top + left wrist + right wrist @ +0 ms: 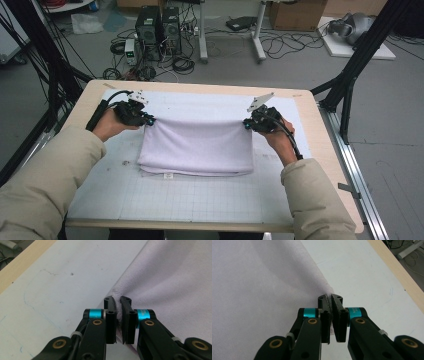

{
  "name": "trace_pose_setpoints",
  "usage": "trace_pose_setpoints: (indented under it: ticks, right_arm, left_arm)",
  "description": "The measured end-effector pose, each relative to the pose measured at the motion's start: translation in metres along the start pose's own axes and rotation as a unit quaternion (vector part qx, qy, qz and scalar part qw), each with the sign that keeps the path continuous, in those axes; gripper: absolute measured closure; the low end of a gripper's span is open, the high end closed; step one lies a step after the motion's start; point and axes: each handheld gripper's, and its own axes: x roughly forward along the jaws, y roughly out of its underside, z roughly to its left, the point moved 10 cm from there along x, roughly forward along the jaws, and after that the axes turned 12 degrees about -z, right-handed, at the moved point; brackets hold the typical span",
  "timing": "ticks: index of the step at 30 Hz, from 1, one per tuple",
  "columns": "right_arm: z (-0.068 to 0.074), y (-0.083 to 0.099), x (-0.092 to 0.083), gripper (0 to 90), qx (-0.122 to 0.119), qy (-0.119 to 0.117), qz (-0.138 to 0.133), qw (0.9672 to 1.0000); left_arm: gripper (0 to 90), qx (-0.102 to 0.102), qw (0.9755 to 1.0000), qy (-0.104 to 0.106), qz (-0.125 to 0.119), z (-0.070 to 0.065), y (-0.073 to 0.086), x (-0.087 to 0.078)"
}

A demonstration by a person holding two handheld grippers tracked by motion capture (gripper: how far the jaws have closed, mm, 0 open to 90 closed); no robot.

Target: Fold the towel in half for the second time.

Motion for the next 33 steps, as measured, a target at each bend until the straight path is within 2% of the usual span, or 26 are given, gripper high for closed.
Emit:
trace_pose_setpoints:
  ticks: [1,2,3,4,6,8,10,12,15,19,24,25,28,30,32,33]
  right_arm:
    - [0.000,0.002,0.003,84.3,0.003,-0.005,0.003,1.0000]
    - [0.000,0.004,0.006,79.0,0.008,-0.011,0.005,0.9999]
    - [-0.001,0.005,0.008,71.5,0.007,-0.007,0.005,0.9999]
    - [-0.002,0.007,0.009,66.9,0.008,-0.003,0.005,0.9999]
    - [-0.003,0.007,0.008,62.0,0.021,-0.009,-0.003,0.9997]
    - [-0.002,0.006,0.005,56.8,0.028,-0.011,-0.013,0.9995]
    - [0.000,0.003,0.002,52.9,0.034,-0.019,-0.022,0.9990]
    - [0.004,0.002,-0.003,52.1,0.032,-0.024,-0.023,0.9989]
    - [0.007,0.000,-0.008,48.4,0.031,-0.026,-0.031,0.9987]
    - [0.013,-0.003,-0.016,40.3,0.041,-0.024,-0.046,0.9978]
    - [0.017,-0.006,-0.026,27.5,0.052,-0.009,-0.073,0.9960]
    - [0.018,-0.006,-0.028,24.1,0.055,-0.007,-0.078,0.9954]
    - [0.019,-0.008,-0.035,11.6,0.063,0.006,-0.104,0.9926]
    - [0.021,-0.010,-0.041,9.6,0.069,0.006,-0.123,0.9900]
    - [0.023,-0.011,-0.046,0.7,0.067,0.011,-0.144,0.9873]
    - [0.023,-0.011,-0.049,0.5,0.069,0.013,-0.150,0.9863]
  left_arm:
    - [80.4,0.008,1.0000,0.005,0.002,0.000,0.003,0.003]
    - [73.0,0.017,0.9999,0.001,-0.002,0.002,0.006,0.006]
    - [62.3,0.026,0.9996,0.004,-0.009,0.002,0.006,0.008]
    - [55.0,0.025,0.9995,0.010,-0.015,0.001,0.006,0.008]
    - [51.6,0.016,0.9996,0.013,-0.017,0.000,0.006,0.006]
    - [45.3,0.020,0.9993,0.018,-0.024,-0.001,0.003,0.002]
    - [42.0,0.018,0.9991,0.027,-0.026,-0.004,0.001,-0.002]
    - [37.7,0.020,0.9991,0.027,-0.027,-0.006,0.001,-0.007]
    - [36.4,0.028,0.9982,0.031,-0.043,-0.012,0.003,-0.014]
    - [30.8,0.030,0.9974,0.024,-0.061,-0.017,0.006,-0.024]
    - [28.2,0.029,0.9945,0.027,-0.097,-0.023,0.007,-0.045]
    - [26.3,0.021,0.9939,0.026,-0.105,-0.024,0.007,-0.048]
    - [20.9,0.014,0.9914,0.024,-0.128,-0.027,0.008,-0.060]
    - [17.6,0.006,0.9892,0.023,-0.145,-0.030,0.009,-0.069]
    - [9.0,0.007,0.9874,0.013,-0.157,-0.032,0.009,-0.077]
    - [6.7,0.008,0.9865,0.011,-0.163,-0.034,0.010,-0.080]
